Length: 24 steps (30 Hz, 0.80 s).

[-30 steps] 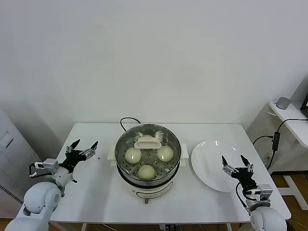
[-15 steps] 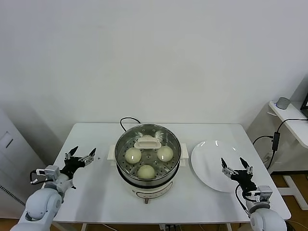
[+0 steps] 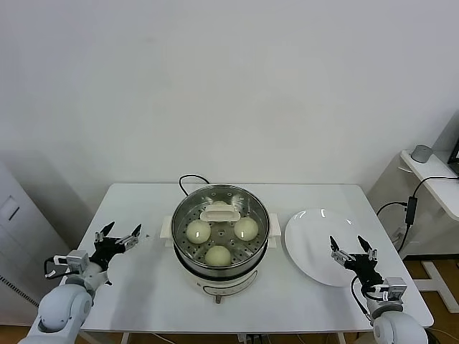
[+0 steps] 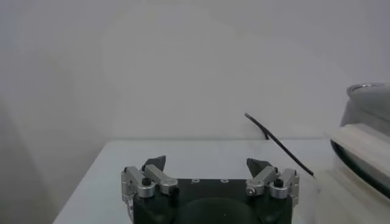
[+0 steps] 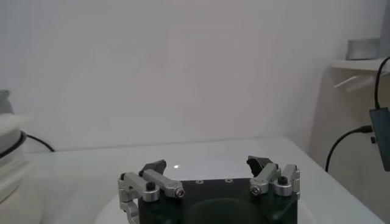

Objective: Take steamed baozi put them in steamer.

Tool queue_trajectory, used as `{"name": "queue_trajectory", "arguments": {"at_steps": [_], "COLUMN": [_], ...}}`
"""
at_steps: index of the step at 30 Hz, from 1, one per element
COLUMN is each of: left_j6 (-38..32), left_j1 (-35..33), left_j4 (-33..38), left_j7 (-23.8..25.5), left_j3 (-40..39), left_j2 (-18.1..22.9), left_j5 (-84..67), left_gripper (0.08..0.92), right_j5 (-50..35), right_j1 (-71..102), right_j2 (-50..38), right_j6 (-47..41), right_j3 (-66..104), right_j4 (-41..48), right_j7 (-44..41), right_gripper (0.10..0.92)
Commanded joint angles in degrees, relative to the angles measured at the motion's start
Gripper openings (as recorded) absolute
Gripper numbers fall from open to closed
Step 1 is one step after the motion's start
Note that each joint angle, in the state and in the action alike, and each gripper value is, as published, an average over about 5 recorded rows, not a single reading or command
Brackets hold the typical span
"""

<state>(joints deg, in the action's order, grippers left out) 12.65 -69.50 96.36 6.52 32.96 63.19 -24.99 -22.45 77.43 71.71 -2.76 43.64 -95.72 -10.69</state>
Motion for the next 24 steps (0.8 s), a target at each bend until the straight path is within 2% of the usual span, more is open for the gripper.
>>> {"name": "queue_trajectory", "arguments": {"at_steps": [1, 24], "left_j6": [-0.4, 0.1], "left_j1": [-0.1, 0.2], "left_j4": [-0.2, -0.6], "left_j7": [0.1, 0.2], "left_j3": [0.0, -0.2], "left_j2": [0.1, 0.1], "left_j5": [1.6, 0.5], "left_gripper": [0.823, 0.823], "right_j5": [-0.2, 0.4], "right_j1": [0.0, -0.3], "right_j2": [0.2, 0.2], "right_j6": [-0.1, -1.3], "right_j3": [0.0, 0.4], "right_j4": [-0.1, -0.1], "right_j7": [0.0, -0.5], "right_gripper": [0.823, 0.823]}}
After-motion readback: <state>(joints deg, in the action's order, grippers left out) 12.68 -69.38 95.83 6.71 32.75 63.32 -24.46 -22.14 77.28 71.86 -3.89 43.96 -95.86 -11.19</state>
